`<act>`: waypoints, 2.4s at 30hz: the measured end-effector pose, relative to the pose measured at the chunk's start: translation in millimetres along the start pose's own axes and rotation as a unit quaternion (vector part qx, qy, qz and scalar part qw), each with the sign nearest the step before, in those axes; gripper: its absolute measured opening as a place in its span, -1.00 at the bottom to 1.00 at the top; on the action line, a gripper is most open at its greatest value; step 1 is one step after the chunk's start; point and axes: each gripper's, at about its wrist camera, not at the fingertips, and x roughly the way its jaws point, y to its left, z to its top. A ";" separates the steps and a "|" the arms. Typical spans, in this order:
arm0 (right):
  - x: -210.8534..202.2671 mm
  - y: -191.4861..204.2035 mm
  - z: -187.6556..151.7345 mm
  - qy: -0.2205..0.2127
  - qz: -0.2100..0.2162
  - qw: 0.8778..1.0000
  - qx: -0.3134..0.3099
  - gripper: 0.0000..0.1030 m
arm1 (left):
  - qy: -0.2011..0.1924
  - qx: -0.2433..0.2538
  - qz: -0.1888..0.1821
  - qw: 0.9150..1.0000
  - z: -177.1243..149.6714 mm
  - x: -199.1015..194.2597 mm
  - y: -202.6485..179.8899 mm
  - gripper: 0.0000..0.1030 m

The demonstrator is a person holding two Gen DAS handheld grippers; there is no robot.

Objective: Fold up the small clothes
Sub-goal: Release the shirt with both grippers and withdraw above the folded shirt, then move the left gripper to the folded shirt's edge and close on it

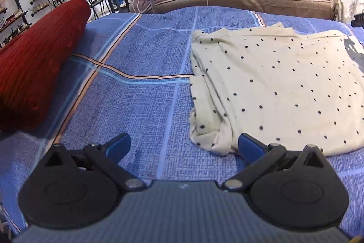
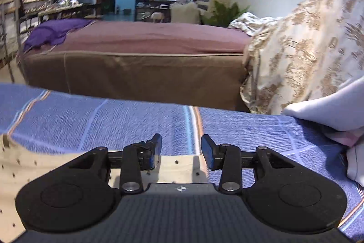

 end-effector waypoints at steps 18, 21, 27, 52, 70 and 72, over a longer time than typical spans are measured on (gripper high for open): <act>-124.5 -20.9 -100.8 0.063 0.117 0.991 0.017 0.84 | 0.010 0.018 -0.135 0.991 -1.9 11.7 -11.1 -0.59; -131.7 -26.6 -108.1 0.069 0.106 0.992 0.022 0.84 | 0.001 0.029 -0.133 0.991 0.0 14.9 -11.8 -0.85; -142.7 -39.6 -112.3 0.063 0.096 0.993 0.034 0.84 | -0.017 -0.031 -0.137 0.990 4.1 -12.2 35.1 -0.89; -129.6 -60.5 -149.8 0.145 0.072 0.985 0.052 0.53 | -0.003 0.101 -0.170 0.980 0.0 -32.5 -79.2 0.25; -192.2 -89.0 -117.1 0.034 0.056 0.997 0.051 1.00 | -0.218 0.505 -0.128 0.825 -54.1 -38.2 -369.0 0.41; -192.5 -94.7 -111.5 0.026 0.056 0.996 0.065 1.00 | -0.235 0.513 -0.132 0.815 -55.1 -33.1 -383.8 0.32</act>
